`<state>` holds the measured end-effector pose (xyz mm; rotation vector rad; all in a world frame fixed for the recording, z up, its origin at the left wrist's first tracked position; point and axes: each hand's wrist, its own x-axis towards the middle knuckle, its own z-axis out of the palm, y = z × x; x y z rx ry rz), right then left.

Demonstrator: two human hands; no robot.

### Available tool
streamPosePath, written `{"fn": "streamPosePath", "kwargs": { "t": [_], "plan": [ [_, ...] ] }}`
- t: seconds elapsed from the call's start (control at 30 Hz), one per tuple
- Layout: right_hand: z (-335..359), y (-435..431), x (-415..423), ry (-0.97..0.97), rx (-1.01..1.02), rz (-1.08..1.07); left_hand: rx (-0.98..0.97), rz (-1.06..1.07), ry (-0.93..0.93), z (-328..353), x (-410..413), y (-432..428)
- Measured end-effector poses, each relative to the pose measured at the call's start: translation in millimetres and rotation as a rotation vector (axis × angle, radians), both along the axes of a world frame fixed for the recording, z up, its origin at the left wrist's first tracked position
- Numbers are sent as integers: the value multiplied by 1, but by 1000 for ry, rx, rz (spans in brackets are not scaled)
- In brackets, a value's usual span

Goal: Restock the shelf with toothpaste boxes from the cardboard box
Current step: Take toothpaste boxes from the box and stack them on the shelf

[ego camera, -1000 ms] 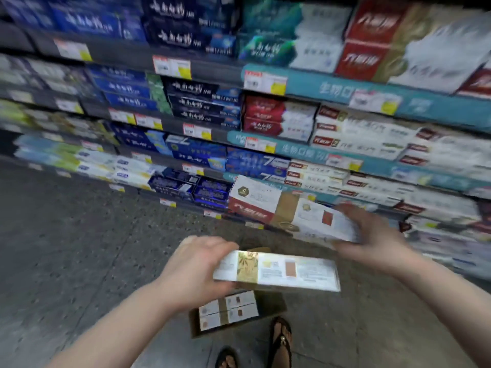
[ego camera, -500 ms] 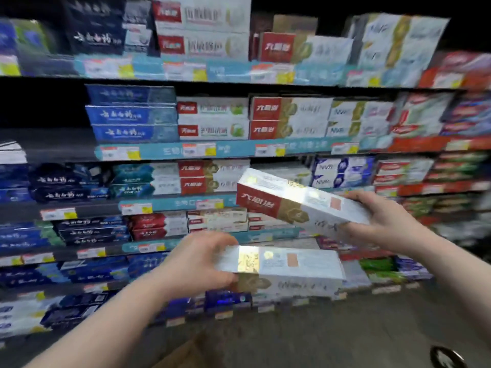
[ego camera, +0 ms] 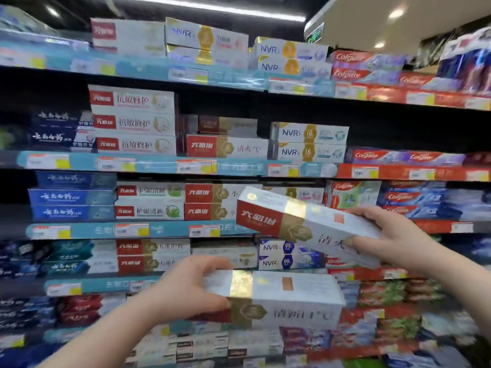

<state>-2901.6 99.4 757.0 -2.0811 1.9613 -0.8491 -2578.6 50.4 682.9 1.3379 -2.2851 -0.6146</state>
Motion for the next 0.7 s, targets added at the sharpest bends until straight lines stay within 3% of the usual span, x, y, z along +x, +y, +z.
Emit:
{"fn": "streamPosePath", "kwargs": {
  "t": [0.17,0.37,0.7],
  "plan": [
    [29,-40,-1,-18,-76,51,-83,41,-38,34,7,-24],
    [70,-108,13,34,-180,49,-102,74,17,75,27,-82],
    [129,-225,58,-38,-303,116,-184,69,117,132,55,-185]
  ]
}}
